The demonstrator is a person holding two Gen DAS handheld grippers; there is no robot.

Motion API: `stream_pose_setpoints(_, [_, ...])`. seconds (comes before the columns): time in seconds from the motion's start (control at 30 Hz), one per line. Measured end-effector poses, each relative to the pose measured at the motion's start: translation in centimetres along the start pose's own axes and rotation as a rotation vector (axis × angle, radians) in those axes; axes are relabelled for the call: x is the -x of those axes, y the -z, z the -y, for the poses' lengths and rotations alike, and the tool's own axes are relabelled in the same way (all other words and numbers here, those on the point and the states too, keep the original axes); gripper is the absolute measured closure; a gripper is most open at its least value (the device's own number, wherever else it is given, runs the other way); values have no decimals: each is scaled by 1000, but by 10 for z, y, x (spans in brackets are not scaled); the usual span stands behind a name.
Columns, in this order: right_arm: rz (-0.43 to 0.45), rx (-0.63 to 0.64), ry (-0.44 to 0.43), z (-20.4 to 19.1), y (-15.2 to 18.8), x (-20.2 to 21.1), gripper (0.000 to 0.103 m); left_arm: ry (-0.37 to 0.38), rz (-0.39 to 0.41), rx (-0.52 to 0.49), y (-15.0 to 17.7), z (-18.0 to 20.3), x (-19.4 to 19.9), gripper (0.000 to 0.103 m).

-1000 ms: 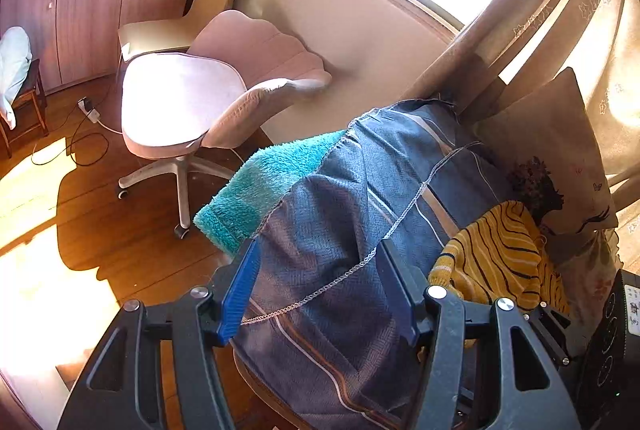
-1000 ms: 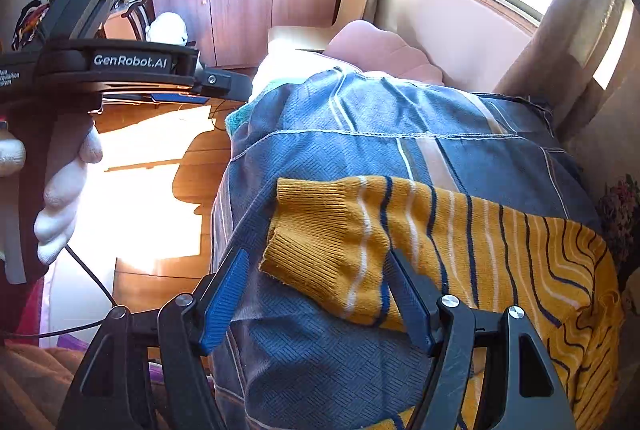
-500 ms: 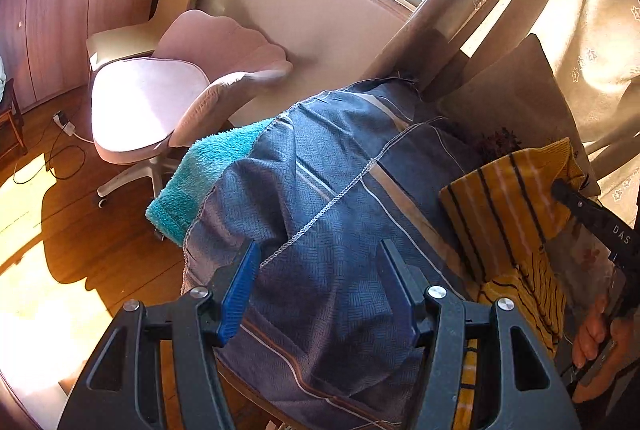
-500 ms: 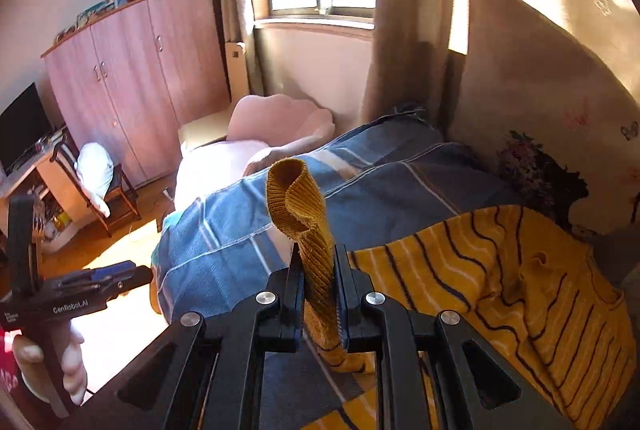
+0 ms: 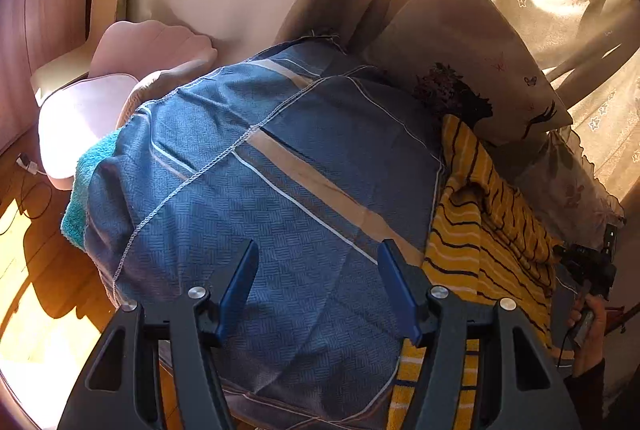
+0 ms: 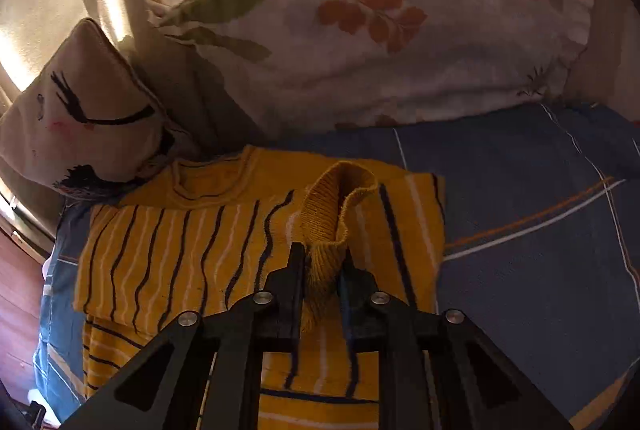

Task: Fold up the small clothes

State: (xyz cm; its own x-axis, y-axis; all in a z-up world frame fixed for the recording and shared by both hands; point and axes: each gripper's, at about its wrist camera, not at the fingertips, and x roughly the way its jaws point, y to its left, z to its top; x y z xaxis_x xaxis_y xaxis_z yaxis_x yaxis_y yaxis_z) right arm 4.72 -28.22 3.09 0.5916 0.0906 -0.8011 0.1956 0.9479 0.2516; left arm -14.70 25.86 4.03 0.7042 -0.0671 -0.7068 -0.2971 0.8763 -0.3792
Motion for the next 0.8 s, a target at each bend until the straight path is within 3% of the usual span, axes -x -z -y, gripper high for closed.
stream_pose_setpoints(0.07, [-15, -41, -11, 22, 9, -1, 67, 4, -4, -57, 0, 21, -6, 37])
stream_pose_setpoints(0.13, [5, -49, -21, 33, 18, 9, 46, 5, -22, -106, 3, 40, -18, 32])
stream_pose_setpoints(0.2, [31, -51, -29, 44, 26, 22, 39, 8, -69, -127, 7, 54, -34, 32])
stream_pose_setpoints(0.5, [-54, -49, -186, 73, 91, 54, 37, 43, -221, -176, 30, 93, -80, 32])
stream_pose_setpoints(0.6, [-101, -53, -262, 74, 113, 57, 37, 42, -220, -180, 33, 97, -81, 32])
stream_pose_setpoints(0.8, [-193, -87, -434, 67, 151, 58, 36, 160, -273, -130, 42, 94, -73, 32])
